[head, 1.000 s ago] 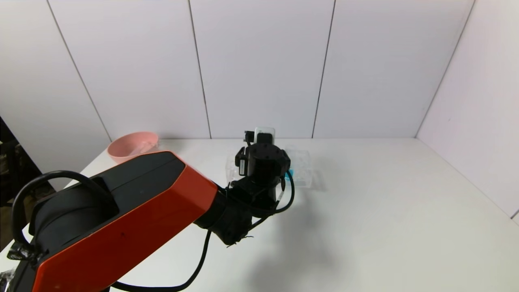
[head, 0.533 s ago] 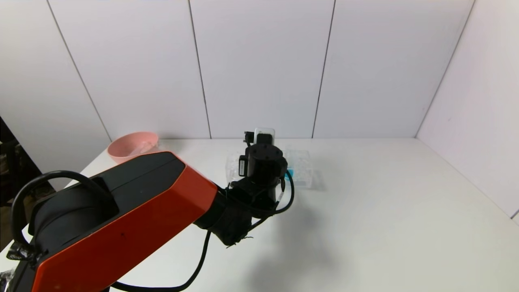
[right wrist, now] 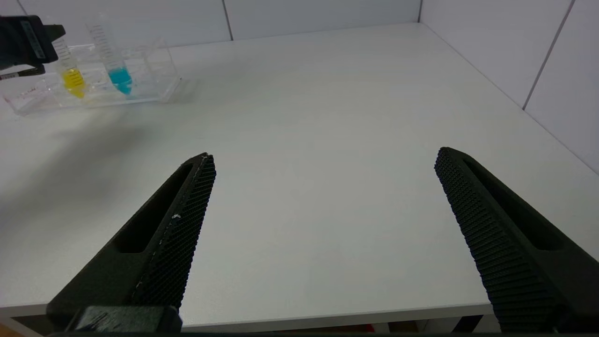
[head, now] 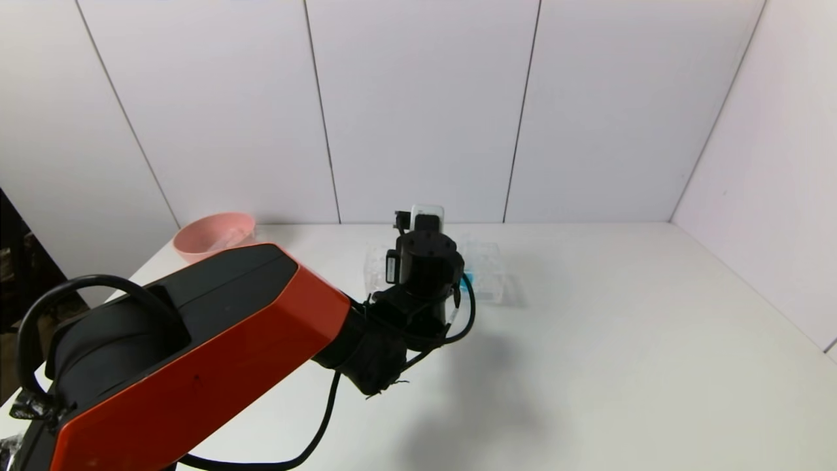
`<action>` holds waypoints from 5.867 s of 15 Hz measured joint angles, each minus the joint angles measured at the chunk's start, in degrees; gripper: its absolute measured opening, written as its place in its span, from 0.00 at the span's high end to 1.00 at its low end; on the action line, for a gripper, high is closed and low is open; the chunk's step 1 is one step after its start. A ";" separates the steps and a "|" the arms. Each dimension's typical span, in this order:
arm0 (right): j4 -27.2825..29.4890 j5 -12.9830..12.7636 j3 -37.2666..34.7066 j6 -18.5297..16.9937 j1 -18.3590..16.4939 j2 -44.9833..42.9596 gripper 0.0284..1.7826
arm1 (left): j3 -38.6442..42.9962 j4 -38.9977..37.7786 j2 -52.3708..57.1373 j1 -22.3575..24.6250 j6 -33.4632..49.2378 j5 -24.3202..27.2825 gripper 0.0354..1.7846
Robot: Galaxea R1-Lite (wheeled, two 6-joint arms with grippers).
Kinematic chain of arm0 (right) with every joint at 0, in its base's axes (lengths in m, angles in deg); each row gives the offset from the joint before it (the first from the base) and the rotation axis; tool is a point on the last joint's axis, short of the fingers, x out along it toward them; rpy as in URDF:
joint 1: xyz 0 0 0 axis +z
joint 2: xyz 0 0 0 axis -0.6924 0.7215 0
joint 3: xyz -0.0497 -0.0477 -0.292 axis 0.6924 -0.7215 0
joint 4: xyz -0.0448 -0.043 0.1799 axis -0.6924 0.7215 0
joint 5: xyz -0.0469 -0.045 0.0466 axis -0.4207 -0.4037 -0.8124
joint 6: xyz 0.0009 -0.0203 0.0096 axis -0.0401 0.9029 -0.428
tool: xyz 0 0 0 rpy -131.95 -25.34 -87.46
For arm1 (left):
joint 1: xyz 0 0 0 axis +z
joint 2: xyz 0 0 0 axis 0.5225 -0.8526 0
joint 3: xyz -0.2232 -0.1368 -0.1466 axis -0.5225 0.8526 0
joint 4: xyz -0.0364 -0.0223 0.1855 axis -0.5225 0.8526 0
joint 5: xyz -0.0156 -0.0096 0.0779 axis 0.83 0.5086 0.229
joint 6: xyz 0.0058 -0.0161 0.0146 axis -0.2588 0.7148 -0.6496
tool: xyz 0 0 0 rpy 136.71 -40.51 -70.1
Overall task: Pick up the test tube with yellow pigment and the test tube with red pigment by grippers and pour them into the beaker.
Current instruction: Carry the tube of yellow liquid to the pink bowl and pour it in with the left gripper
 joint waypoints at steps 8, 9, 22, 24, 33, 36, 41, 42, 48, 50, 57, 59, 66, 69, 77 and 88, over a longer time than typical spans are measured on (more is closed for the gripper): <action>0.02 0.00 0.00 -0.02 0.00 0.00 0.04 | -2.47 3.35 7.03 0.02 -4.64 0.61 0.78; 0.02 0.00 0.00 0.00 0.00 0.00 0.04 | -2.74 4.40 8.17 0.04 -4.60 0.89 0.78; 0.02 0.00 0.00 -0.02 0.00 0.00 0.04 | 16.60 18.74 33.24 13.85 -2.90 27.34 0.78; 0.00 0.00 0.00 0.00 0.00 0.00 0.04 | 21.43 19.40 38.05 21.28 -3.01 35.43 0.78; 0.00 0.02 0.00 0.00 0.00 0.00 0.04 | 29.78 26.67 46.81 56.14 -9.41 73.86 0.78; 0.02 0.00 0.00 -0.02 0.00 0.00 0.04 | 26.77 34.76 45.37 60.16 -18.92 77.84 0.78; 0.02 0.00 0.00 -0.02 0.00 0.00 0.04 | 12.17 51.52 40.61 59.59 -28.38 76.09 0.78; 0.02 0.00 0.00 -0.04 0.00 0.00 0.04 | 8.67 55.30 39.34 58.95 -29.62 74.74 0.78; 0.00 0.00 0.00 -0.02 0.00 0.00 0.04 | -9.14 75.95 29.83 54.82 -40.48 60.79 0.78; 0.02 0.00 0.00 -0.02 0.00 0.00 0.04 | -14.02 80.25 27.38 53.69 -43.15 57.16 0.78; 0.00 0.00 0.00 -0.02 0.00 0.00 0.04 | -30.32 94.96 21.15 48.12 -48.99 45.45 0.78; 0.00 0.02 0.00 -0.02 0.00 0.00 0.04 | -34.40 98.74 19.63 46.78 -50.81 41.29 0.78; 0.02 0.00 0.00 -0.02 0.00 0.00 0.04 | -38.45 99.93 16.15 43.97 -58.06 32.98 0.78; 0.02 -0.01 0.00 -0.02 0.00 0.00 0.04 | -38.61 99.93 15.52 43.09 -60.44 30.07 0.78; 0.02 0.00 0.00 -0.02 0.00 0.00 0.04 | -38.61 101.41 14.77 40.06 -64.21 20.35 0.78; 0.00 0.00 0.00 -0.02 0.00 0.00 0.04 | -39.08 104.95 13.85 36.58 -65.84 10.34 0.78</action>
